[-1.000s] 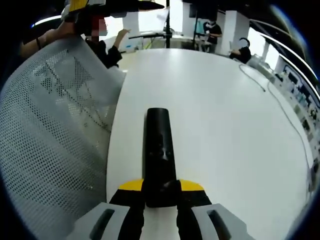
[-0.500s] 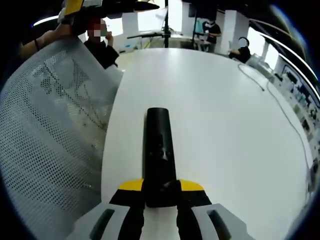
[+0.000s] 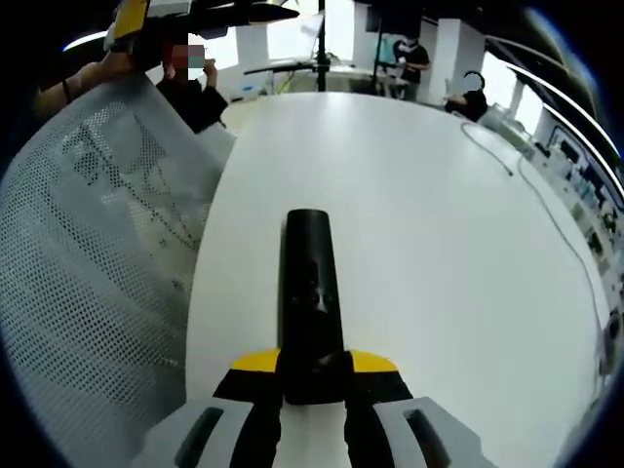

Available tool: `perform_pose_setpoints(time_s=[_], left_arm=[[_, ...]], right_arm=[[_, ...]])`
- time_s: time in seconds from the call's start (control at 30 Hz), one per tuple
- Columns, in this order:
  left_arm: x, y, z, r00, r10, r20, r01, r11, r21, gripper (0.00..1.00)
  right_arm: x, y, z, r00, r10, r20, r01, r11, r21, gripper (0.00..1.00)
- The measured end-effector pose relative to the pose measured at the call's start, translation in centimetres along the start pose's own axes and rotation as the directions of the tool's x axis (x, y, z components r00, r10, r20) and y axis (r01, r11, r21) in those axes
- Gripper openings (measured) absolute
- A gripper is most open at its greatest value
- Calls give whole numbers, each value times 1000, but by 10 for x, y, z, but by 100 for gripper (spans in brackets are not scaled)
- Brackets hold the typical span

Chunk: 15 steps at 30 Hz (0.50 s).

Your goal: Press the specified remote control buttons in sequence, fully releasing each button before pressing the next.

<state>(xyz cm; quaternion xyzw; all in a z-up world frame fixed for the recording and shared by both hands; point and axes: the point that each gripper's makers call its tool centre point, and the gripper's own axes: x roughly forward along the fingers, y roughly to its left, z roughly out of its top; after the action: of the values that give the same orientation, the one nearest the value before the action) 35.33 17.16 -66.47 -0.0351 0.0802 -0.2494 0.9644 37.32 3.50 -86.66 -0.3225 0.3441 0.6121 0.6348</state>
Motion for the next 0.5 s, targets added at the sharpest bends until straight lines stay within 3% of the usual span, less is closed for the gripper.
perform_pose_setpoints(time_s=[0.5], left_arm=[[1, -3, -1, 1000, -12, -5, 12, 1000, -1, 96]], right_arm=[[0, -10, -1, 1000, -5, -4, 5, 1000, -2, 21]])
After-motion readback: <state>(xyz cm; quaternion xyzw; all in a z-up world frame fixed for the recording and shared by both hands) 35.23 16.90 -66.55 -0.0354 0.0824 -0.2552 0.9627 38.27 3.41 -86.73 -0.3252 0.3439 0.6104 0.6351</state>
